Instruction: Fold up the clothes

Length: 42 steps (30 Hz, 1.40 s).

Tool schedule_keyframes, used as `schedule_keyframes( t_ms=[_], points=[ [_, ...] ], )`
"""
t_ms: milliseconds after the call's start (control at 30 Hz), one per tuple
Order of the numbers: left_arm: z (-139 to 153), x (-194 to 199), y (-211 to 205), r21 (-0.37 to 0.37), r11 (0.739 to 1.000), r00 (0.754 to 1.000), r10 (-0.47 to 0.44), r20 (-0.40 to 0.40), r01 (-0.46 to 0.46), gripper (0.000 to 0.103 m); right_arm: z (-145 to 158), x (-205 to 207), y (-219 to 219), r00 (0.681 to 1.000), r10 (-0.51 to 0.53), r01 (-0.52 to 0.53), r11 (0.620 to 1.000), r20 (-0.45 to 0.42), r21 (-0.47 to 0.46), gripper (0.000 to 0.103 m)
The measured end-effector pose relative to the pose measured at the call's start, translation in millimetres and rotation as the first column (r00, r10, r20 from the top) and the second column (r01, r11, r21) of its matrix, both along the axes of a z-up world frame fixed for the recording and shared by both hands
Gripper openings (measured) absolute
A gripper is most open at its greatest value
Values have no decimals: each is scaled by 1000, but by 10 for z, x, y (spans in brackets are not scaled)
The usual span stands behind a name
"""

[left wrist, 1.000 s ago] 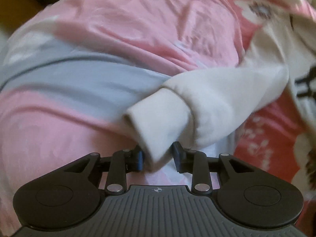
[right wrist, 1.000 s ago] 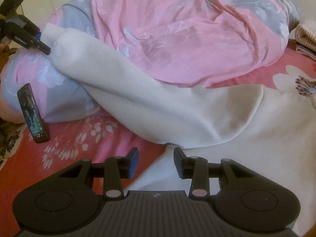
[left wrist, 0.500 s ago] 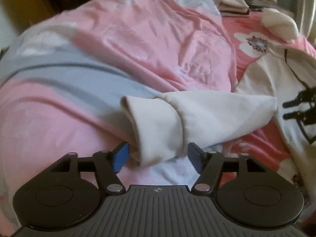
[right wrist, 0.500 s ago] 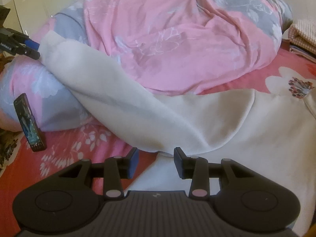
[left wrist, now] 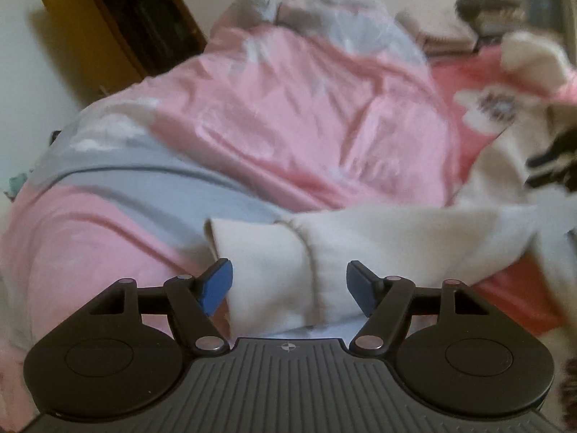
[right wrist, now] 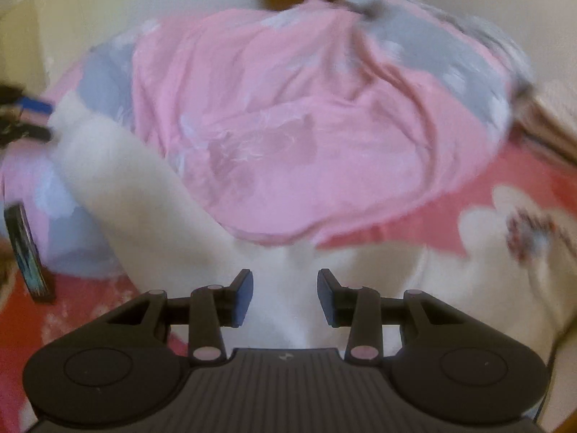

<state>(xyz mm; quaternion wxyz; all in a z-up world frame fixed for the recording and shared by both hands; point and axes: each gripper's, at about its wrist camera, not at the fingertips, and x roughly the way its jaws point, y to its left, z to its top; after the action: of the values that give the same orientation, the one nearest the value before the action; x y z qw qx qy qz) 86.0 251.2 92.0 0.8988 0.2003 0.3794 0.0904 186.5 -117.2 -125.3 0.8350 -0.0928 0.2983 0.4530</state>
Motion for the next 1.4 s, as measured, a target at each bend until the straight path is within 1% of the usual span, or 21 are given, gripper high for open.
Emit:
schedule_keyframes(
  t_ms=[33, 67, 133, 200, 233, 300, 400, 567, 633, 733, 933, 967, 1000, 1033, 1067, 1100, 1133, 1167, 1233, 1300, 1400],
  points=[
    [-54, 54, 46, -3, 1000, 1000, 18, 1, -18, 70, -8, 77, 71, 999, 39, -38, 999, 31, -29, 44],
    [-86, 62, 105, -25, 999, 999, 37, 8, -37, 70, -36, 146, 149, 996, 70, -67, 996, 60, -63, 46],
    [-140, 54, 229, -75, 994, 997, 78, 20, -77, 70, -95, 267, 303, 988, 116, -104, 987, 98, -123, 46],
    [-190, 42, 333, -119, 987, 993, 112, 30, -107, 70, -170, 392, 456, 982, 161, -143, 975, 97, -171, 46],
    [-209, 36, 351, -123, 986, 993, 113, 30, -109, 71, -202, 431, 513, 978, 187, -167, 968, 93, -189, 46],
    [-244, 27, 376, -122, 987, 993, 112, 30, -107, 71, -261, 509, 636, 967, 241, -217, 950, 84, -225, 46],
    [-254, 10, 373, -115, 988, 994, 105, 26, -101, 71, -319, 605, 835, 948, 316, -295, 922, 46, -250, 46],
    [-258, 43, 395, -118, 988, 995, 102, 18, -99, 72, -446, 663, 1093, 907, 420, -399, 864, 4, -307, 46],
    [-268, 59, 399, -117, 988, 995, 100, 18, -97, 72, -486, 701, 1175, 897, 441, -424, 848, -20, -317, 46],
    [-280, 75, 402, -115, 989, 995, 98, 19, -95, 73, -563, 743, 1267, 894, 445, -438, 838, -59, -326, 46],
    [-318, 75, 384, -96, 991, 995, 93, 24, -90, 77, -640, 669, 1297, 890, 452, -444, 827, -62, -346, 45],
    [-324, 79, 379, -92, 992, 995, 93, 25, -90, 78, -646, 660, 1299, 890, 452, -445, 825, -65, -348, 41],
    [-330, 84, 374, -88, 992, 995, 93, 25, -91, 78, -650, 645, 1303, 889, 453, -445, 823, -64, -352, 34],
    [-339, 86, 363, -81, 993, 995, 93, 25, -91, 79, -643, 596, 1307, 886, 461, -446, 818, -47, -363, 27],
    [-347, 85, 353, -75, 993, 995, 93, 26, -91, 80, -633, 539, 1302, 881, 472, -443, 813, -17, -378, 9],
    [-356, 79, 345, -70, 993, 995, 93, 27, -91, 80, -615, 473, 1283, 874, 485, -439, 807, 21, -396, 4],
    [-360, 73, 342, -68, 994, 995, 93, 29, -91, 80, -580, 417, 1243, 871, 489, -431, 811, 55, -395, 4],
    [-363, 68, 340, -66, 994, 995, 92, 31, -90, 80, -542, 381, 1201, 874, 478, -414, 825, 83, -385, 3],
    [-368, 55, 341, -68, 993, 995, 95, 36, -93, 80, -434, 290, 1072, 883, 438, -363, 865, 168, -348, 3],
    [-377, 47, 336, -64, 993, 994, 98, 39, -95, 80, -334, 186, 944, 885, 389, -306, 899, 254, -313, 3],
    [-390, 61, 322, -56, 993, 994, 102, 40, -99, 80, -260, 15, 763, 871, 293, -192, 942, 395, -276, 3]
  ],
)
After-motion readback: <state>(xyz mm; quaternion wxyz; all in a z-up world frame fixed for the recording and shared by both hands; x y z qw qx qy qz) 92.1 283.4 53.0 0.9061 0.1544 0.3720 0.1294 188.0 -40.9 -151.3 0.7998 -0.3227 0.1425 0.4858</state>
